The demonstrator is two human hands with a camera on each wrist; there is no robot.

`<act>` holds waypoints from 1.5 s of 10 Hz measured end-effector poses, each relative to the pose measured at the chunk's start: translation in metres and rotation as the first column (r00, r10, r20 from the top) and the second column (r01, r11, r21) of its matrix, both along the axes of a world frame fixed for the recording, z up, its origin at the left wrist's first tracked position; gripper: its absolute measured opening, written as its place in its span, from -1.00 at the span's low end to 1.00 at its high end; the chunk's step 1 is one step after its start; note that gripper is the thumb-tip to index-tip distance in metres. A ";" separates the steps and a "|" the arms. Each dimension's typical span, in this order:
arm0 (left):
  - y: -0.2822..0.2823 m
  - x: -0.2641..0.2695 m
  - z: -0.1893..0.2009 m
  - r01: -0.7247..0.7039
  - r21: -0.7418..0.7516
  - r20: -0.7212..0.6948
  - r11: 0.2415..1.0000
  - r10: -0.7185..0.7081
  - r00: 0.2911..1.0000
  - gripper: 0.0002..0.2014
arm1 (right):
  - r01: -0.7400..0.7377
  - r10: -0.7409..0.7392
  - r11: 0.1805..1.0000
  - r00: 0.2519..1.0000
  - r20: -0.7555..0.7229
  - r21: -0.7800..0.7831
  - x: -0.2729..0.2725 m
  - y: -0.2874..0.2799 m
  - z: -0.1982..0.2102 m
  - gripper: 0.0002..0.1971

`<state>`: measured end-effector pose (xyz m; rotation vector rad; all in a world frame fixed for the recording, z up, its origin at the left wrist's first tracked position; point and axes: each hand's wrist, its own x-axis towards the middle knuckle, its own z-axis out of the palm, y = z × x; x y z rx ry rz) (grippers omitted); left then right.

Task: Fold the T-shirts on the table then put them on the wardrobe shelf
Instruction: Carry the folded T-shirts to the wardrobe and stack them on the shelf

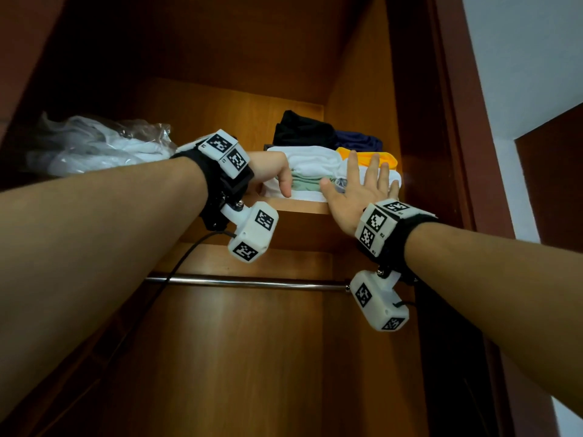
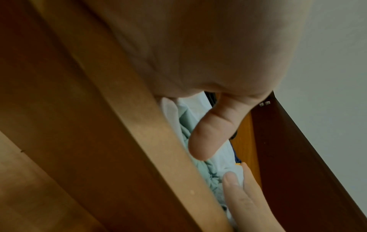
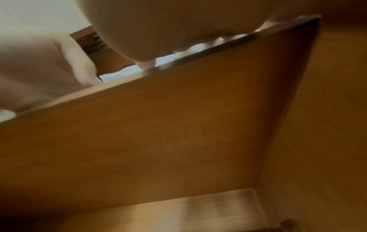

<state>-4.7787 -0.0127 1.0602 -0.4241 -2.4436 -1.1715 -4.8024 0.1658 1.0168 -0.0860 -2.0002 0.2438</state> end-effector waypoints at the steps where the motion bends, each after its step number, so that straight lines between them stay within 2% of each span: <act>1: 0.002 0.000 -0.003 0.006 -0.010 0.005 1.000 -0.006 1.000 -0.34 | 0.006 -0.006 1.000 1.000 -0.002 0.017 -0.002 0.002 -0.002 -0.21; 2: 0.007 0.007 -0.006 -0.027 0.006 -0.044 1.000 0.027 0.999 -0.42 | 0.014 -0.014 1.000 1.000 -0.009 -0.010 -0.002 0.000 -0.004 -0.21; 3: 0.014 0.022 -0.005 -0.096 -0.037 -0.210 0.995 0.086 0.974 -0.82 | 0.020 -0.022 0.995 1.000 -0.018 -0.094 0.003 -0.007 -0.003 -0.20; 4: 0.001 0.025 -0.007 -0.194 -0.020 -0.312 0.981 0.178 0.933 -0.69 | -0.007 -0.005 0.987 0.997 -0.076 -0.160 0.012 -0.016 -0.005 -0.20; 5: -0.017 0.035 -0.017 -0.134 0.072 -0.361 0.988 0.151 0.920 -0.85 | -0.054 0.025 0.978 0.990 -0.141 -0.201 0.020 -0.021 -0.007 -0.22; 6: -0.033 0.036 -0.029 0.075 0.346 -0.369 0.935 0.062 0.927 -0.76 | -0.096 0.052 0.969 0.981 -0.188 -0.229 0.035 -0.036 -0.013 -0.29; 7: -0.031 0.056 -0.043 0.174 0.482 -0.366 0.858 0.017 0.931 -0.90 | -0.195 0.144 0.967 0.949 -0.281 -0.162 0.049 -0.050 -0.018 -0.33; 8: -0.032 0.071 -0.062 0.219 0.622 -0.375 0.752 0.041 0.926 -0.70 | -0.266 0.223 0.958 0.927 -0.301 -0.108 0.063 -0.072 -0.033 -0.39; 9: -0.035 0.091 -0.082 0.223 0.615 -0.336 0.756 -0.004 0.942 -0.89 | -0.391 0.354 0.915 0.896 -0.267 -0.099 0.077 -0.093 -0.047 -0.51; 10: -0.050 0.106 -0.107 0.177 0.607 -0.280 0.775 0.000 0.960 -0.95 | -0.500 0.477 0.854 0.863 -0.167 -0.141 0.088 -0.110 -0.063 -0.62; 11: -0.072 0.116 -0.135 0.108 0.630 -0.214 0.769 0.038 0.976 -0.90 | -0.521 0.531 0.828 0.847 -0.008 -0.208 0.106 -0.128 -0.088 -0.76; 12: -0.101 0.121 -0.162 0.016 0.658 -0.124 0.753 0.088 0.988 -0.73 | -0.497 0.573 0.801 0.798 0.188 -0.332 0.111 -0.155 -0.119 -0.77; 13: -0.133 0.127 -0.187 -0.048 0.656 -0.051 0.753 0.107 0.993 -0.71 | -0.511 0.730 0.659 0.612 0.304 -0.552 0.112 -0.186 -0.149 -0.71; 14: -0.165 0.137 -0.213 -0.090 0.629 0.010 0.772 0.108 0.994 -0.76 | -0.457 0.764 0.604 0.566 0.310 -0.653 0.116 -0.215 -0.180 -0.69; 15: -0.196 0.149 -0.235 -0.101 0.586 0.067 0.804 0.077 0.995 -0.80 | -0.396 0.764 0.612 0.519 0.383 -0.685 0.123 -0.248 -0.212 -0.74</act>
